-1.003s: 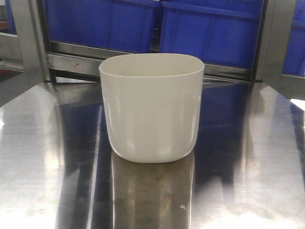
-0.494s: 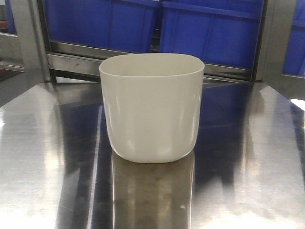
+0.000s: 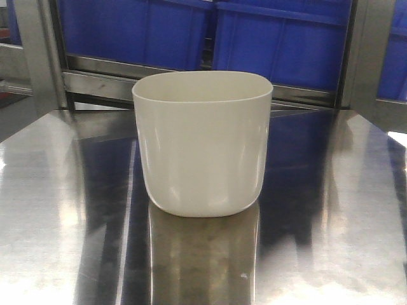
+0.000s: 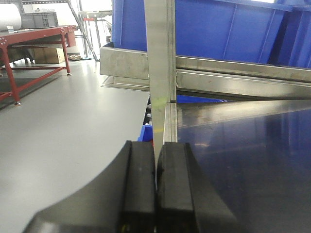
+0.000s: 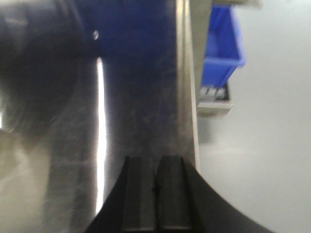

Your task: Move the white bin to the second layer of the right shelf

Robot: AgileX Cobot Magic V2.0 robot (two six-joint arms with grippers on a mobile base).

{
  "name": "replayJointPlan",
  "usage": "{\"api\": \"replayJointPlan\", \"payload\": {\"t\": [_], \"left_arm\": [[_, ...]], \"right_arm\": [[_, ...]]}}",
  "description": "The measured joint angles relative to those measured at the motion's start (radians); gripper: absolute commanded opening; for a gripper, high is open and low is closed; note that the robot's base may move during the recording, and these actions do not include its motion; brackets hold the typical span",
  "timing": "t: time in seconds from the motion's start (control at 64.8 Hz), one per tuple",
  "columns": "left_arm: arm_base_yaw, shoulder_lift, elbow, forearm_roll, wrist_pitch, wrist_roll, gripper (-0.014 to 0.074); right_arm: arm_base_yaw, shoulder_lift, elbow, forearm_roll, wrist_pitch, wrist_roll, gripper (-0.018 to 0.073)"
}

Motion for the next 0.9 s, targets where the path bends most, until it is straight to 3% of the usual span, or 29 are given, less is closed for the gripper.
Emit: {"api": "replayJointPlan", "payload": {"t": [0.139, 0.278, 0.679, 0.802, 0.895], "left_arm": [[0.0, 0.0, 0.0, 0.0, 0.0, 0.0, 0.0085], [0.0, 0.0, 0.0, 0.0, 0.0, 0.0, 0.0085], [0.0, 0.0, 0.0, 0.0, 0.0, 0.0, 0.0085], [0.0, 0.0, 0.0, 0.0, 0.0, 0.0, 0.0085], [0.0, 0.0, 0.0, 0.0, 0.0, 0.0, 0.0085]], "right_arm": [[0.049, 0.107, -0.111, 0.036, 0.128, 0.024, 0.0074], [0.108, 0.203, -0.222, 0.034, 0.226, 0.139, 0.0074], [0.282, 0.439, -0.521, -0.189, 0.481, 0.456, 0.0076], [0.323, 0.491, -0.602, -0.216, 0.548, 0.478, 0.0122], [0.357, 0.531, -0.66, -0.221, 0.575, 0.484, 0.0212]]}}
